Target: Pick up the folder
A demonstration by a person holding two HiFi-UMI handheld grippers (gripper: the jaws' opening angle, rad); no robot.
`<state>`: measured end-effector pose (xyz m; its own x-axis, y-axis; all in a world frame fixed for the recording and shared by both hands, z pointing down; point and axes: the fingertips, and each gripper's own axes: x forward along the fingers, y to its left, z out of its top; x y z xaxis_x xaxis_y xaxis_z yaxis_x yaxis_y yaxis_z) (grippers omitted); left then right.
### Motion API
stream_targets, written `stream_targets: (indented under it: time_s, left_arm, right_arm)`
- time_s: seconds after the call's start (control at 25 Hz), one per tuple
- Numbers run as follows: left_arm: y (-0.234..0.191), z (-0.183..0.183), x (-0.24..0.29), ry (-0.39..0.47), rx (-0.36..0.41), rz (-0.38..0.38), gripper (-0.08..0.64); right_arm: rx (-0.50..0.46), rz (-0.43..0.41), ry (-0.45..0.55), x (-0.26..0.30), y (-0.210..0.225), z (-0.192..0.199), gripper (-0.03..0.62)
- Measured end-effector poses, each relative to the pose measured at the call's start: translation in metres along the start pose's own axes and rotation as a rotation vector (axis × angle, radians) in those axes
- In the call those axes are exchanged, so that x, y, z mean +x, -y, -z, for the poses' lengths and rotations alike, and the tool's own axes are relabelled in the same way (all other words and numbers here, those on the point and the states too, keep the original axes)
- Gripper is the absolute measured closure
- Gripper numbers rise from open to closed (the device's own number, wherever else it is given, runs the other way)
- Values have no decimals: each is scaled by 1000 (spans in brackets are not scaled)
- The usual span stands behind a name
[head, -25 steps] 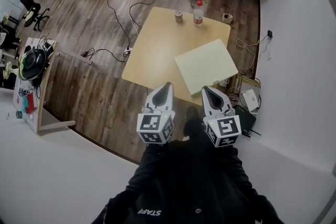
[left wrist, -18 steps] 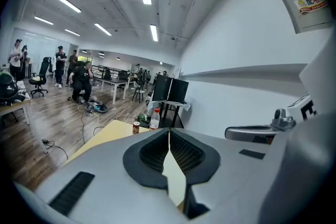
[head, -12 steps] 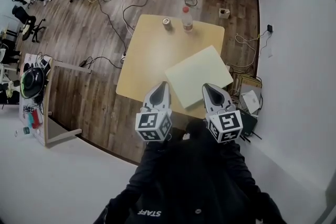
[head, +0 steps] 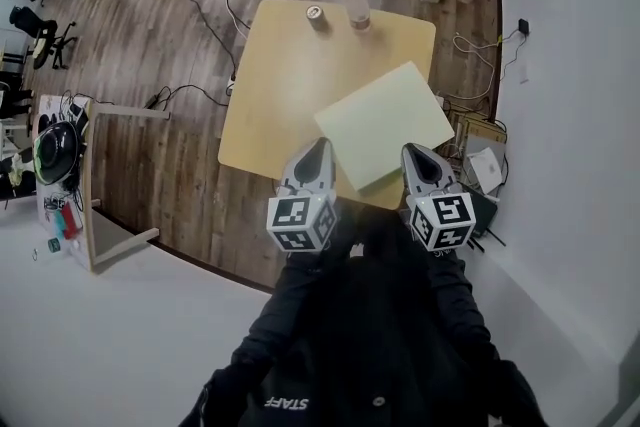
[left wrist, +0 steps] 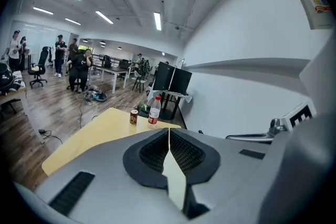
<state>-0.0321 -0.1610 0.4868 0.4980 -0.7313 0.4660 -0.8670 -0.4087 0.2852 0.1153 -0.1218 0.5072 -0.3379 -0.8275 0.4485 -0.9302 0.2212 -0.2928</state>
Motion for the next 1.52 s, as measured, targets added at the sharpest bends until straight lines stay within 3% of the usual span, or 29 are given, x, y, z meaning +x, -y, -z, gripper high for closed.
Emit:
stream_targets:
  time_s: [0.4,0.8,1.52]
  left_arm:
    - [-11,67,61,-145,4,43,523]
    - [-9,106,113,-224,42,72,523]
    - [16,145,174,-274,100,120,523]
  right_arm:
    - [130,127,-104,32,56,69,511]
    - [212,270,-121,53,122,126,428]
    - [304,500,-72,50,216,165,371]
